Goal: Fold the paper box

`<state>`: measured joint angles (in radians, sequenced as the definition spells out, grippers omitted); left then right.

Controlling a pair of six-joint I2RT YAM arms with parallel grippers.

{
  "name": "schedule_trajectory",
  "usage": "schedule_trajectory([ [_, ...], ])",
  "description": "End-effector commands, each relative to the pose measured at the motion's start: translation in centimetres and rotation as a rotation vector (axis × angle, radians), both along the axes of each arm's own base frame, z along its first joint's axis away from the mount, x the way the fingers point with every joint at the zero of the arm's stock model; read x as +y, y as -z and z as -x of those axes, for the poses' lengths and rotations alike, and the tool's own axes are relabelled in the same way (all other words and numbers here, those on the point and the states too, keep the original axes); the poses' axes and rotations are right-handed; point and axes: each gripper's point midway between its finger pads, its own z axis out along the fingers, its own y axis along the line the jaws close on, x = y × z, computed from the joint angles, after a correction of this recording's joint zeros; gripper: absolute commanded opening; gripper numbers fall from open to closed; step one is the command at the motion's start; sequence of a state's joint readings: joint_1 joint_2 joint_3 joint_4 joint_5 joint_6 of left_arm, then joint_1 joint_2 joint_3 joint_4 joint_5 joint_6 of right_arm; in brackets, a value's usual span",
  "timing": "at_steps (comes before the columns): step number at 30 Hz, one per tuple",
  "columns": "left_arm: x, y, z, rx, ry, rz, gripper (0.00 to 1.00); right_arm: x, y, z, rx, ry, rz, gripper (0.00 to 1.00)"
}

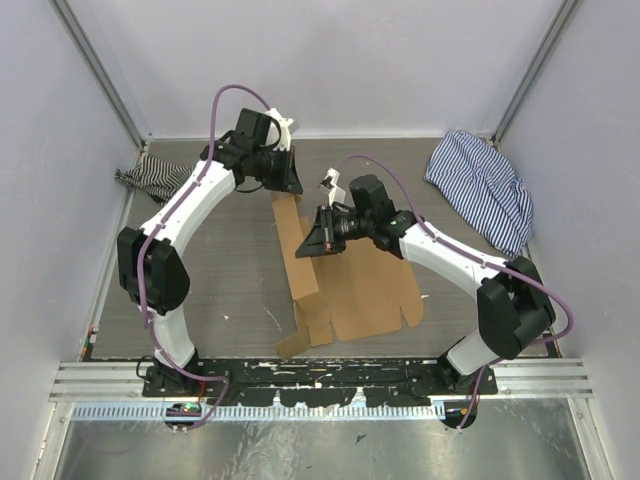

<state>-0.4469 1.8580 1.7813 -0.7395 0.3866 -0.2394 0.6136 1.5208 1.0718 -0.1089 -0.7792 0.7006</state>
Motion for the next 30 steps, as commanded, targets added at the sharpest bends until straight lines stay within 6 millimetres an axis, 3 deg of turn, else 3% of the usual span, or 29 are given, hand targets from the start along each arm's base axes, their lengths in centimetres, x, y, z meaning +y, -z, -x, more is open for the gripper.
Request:
schedule_trajectory([
  [1, -0.7, -2.1, 2.3, 0.021, 0.059, 0.031, 0.22, 0.2, -0.5, -2.6, -0.100, 0.056, 0.009, 0.05],
  [2, -0.5, -2.2, 2.2, 0.014, 0.047, 0.025, 0.53, 0.2, -0.4, -2.7, -0.099, 0.061, 0.013, 0.05],
  [3, -0.2, -2.5, 1.9, 0.003, 0.026, 0.016, 0.65, 0.2, -0.2, -2.8, -0.098, 0.065, 0.016, 0.05],
  [6, 1.2, -4.5, 1.0, -0.076, -0.072, -0.008, 0.79, 0.2, -0.3, -3.0, -0.097, 0.076, 0.013, 0.05],
  [11, 4.1, -7.3, 1.9, -0.125, -0.190, -0.066, 0.82, 0.5, -0.9, -4.2, -0.112, 0.129, 0.006, 0.04],
  [14, 5.3, -7.6, 3.3, -0.090, -0.202, -0.151, 0.79, 0.7, -1.1, -5.2, -0.113, 0.163, 0.016, 0.03],
  [17, 6.9, -6.5, 4.5, -0.045, -0.218, -0.334, 0.78, 0.8, -1.2, -6.3, -0.127, 0.209, 0.042, 0.03],
  [23, 6.5, -6.0, 4.5, -0.030, -0.207, -0.425, 0.76, 0.8, -1.1, -7.1, -0.148, 0.260, 0.090, 0.05],
  [30, 5.0, -4.1, 3.8, -0.024, -0.211, -0.479, 0.74, 1.5, -0.2, -6.6, -0.127, 0.247, 0.083, 0.06],
])
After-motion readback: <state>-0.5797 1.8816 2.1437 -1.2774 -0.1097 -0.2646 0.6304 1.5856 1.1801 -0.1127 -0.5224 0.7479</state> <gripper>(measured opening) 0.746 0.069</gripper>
